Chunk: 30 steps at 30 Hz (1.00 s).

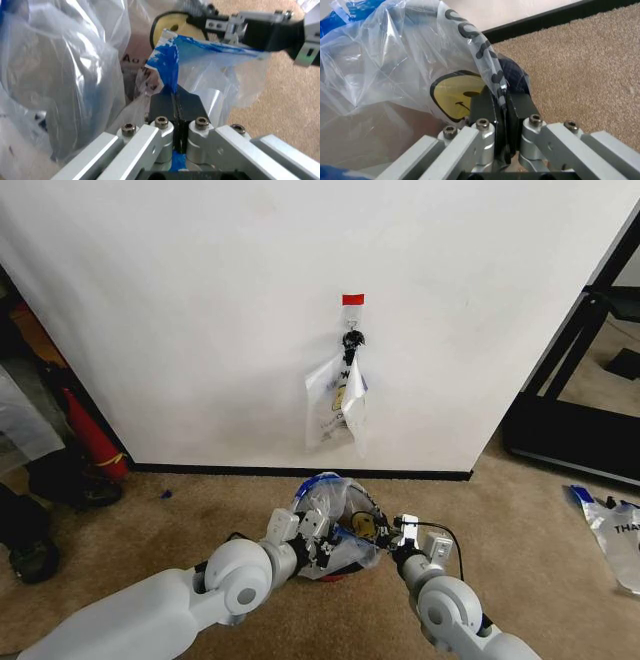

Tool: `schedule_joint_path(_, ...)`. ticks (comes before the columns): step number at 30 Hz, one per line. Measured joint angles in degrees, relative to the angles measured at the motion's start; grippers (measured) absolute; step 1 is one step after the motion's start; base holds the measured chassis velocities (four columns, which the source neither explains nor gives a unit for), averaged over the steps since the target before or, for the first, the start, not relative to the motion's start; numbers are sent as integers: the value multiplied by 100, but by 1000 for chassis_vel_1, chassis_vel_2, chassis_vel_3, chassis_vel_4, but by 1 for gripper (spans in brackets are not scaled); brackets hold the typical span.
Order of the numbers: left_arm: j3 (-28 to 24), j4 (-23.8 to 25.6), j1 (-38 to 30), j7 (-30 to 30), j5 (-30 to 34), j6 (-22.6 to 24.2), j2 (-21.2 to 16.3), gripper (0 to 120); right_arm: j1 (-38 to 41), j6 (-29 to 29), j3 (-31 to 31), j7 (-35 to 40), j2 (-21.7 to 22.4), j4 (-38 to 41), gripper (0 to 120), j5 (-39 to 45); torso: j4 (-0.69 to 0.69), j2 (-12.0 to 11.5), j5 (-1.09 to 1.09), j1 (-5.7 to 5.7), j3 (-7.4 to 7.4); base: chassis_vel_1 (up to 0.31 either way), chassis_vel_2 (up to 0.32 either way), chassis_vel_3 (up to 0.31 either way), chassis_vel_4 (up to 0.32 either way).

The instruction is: Pick up the garbage bag from the wall and place it over the trash bin.

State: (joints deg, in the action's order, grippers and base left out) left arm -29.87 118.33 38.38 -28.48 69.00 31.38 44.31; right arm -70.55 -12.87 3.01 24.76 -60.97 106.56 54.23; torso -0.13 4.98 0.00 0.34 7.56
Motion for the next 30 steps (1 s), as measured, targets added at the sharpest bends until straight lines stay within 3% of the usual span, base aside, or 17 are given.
schedule_joint_path(3, -9, 0, 6, 38, -86, -125, -6, 0, 12, 4, -10, 5, -17, -15, 1, 0, 0, 0, 0, 0, 0, 0, 0, 0, 0)
schedule_joint_path(9, 109, 236, 345, 471, -845, -663, -213, 0, 43, 10, -21, 43, -96, -62, 1, 50, -2, 1, -1, 0, 0, 0, 0, 0, 0)
schedule_joint_path(13, 364, 656, 1126, 970, -1810, -1100, -658, 0, 57, 28, 1, 82, -203, -116, 1, 104, 0, 2, -2, 0, -1, 0, 0, 0, 0)
schedule_joint_path(15, 396, 706, 1250, 1027, -1962, -1153, -727, 0, 57, 28, 7, 87, -214, -120, 1, 112, 0, 2, -2, 0, -2, 0, 0, 0, 0)
schedule_joint_path(18, 436, 821, 1663, 1262, -2711, -1460, -912, 0, 50, 32, 18, 100, -236, -134, 1, 129, 1, 2, -2, 0, -2, 0, 0, 0, 0)
schedule_joint_path(30, 140, 433, 2570, 1653, -4158, -2083, -623, 0, 27, 16, 90, 176, -293, -130, 1, 219, 0, 2, -2, -1, -1, 0, 0, 0, 0)
